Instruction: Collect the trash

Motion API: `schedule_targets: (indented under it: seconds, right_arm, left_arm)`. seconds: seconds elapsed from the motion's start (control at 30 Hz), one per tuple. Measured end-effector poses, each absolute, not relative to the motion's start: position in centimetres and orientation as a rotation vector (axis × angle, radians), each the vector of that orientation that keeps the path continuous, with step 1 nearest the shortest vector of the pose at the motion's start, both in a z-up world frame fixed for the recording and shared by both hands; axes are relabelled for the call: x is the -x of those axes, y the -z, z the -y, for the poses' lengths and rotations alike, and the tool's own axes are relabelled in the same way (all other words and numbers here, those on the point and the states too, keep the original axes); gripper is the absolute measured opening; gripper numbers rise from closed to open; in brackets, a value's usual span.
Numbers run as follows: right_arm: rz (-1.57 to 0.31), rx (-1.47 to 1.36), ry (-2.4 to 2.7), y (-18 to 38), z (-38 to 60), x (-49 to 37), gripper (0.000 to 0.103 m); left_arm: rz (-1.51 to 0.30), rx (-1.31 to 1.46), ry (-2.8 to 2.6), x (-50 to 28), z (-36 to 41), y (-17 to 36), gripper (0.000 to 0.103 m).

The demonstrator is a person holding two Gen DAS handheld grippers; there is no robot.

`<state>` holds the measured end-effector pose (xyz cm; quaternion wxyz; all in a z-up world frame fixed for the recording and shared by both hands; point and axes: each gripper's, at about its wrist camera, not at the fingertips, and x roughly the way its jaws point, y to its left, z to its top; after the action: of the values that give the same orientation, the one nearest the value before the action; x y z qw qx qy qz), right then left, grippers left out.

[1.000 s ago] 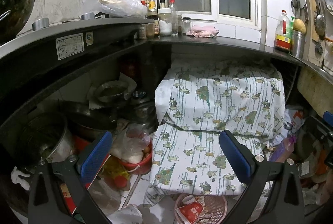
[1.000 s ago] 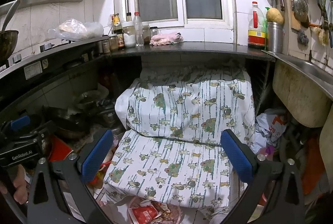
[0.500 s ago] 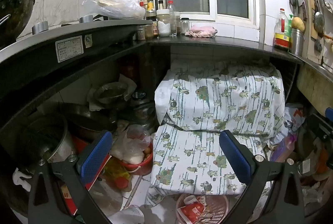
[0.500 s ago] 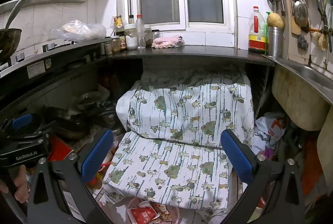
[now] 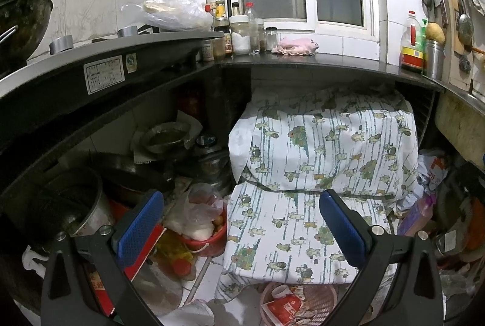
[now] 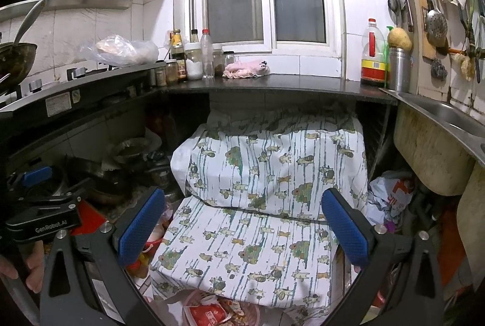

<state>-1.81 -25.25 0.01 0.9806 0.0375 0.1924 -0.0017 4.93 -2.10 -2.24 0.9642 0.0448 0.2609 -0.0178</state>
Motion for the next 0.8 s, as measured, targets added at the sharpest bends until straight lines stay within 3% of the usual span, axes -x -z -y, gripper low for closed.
schedule_targets:
  seconds: [0.8]
  right_arm:
    - [-0.385,-0.072,0.004,0.01,25.03,1.91,0.103]
  left_arm:
    - [-0.513,-0.105,0.048,-4.54,2.87,1.70,0.103]
